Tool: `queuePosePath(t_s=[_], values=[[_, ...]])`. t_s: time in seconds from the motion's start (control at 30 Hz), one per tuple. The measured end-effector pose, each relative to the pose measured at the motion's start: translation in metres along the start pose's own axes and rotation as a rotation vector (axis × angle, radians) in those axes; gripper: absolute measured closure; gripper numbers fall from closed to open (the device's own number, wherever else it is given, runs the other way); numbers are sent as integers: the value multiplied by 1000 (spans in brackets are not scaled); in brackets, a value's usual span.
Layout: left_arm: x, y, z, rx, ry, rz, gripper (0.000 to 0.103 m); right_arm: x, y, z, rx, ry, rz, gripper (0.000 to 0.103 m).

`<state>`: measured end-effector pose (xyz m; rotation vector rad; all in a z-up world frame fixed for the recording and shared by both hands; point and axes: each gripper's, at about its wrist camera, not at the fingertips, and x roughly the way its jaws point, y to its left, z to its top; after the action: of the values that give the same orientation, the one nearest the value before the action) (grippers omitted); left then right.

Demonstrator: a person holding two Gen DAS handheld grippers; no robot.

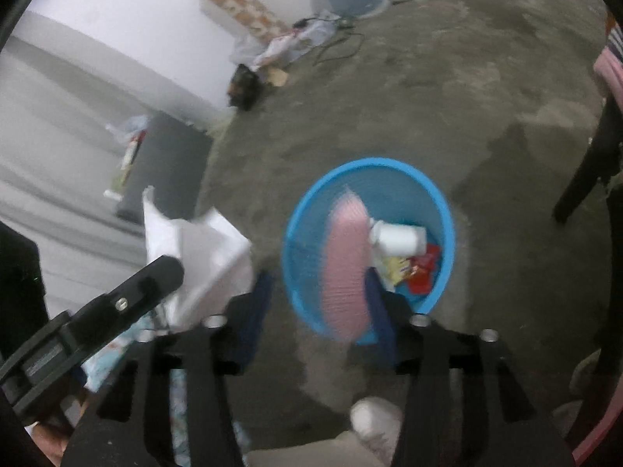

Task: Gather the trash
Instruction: 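Carry tissue and sponge over the wastebasket and open both tools, then move both open tools back toward the bed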

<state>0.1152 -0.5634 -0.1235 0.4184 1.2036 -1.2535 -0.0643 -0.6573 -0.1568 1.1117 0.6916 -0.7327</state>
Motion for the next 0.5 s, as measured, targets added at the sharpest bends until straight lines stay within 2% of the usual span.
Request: queuePosePath(t_s=[0.17, 0.23, 0.4, 0.5], values=[[5, -1, -3, -12, 7, 12, 55, -3, -7, -6, -6, 5, -35, 39], [0, -2, -4, -1, -2, 20, 53, -8, -1, -8, -37, -15, -51, 33], [-24, -7, -5, -7, -45, 14, 50, -23, 24, -12, -145, -88, -97, 19], [-52, -8, -11, 2, -90, 14, 48, -40, 45, -19, -227, -158, -128, 13]])
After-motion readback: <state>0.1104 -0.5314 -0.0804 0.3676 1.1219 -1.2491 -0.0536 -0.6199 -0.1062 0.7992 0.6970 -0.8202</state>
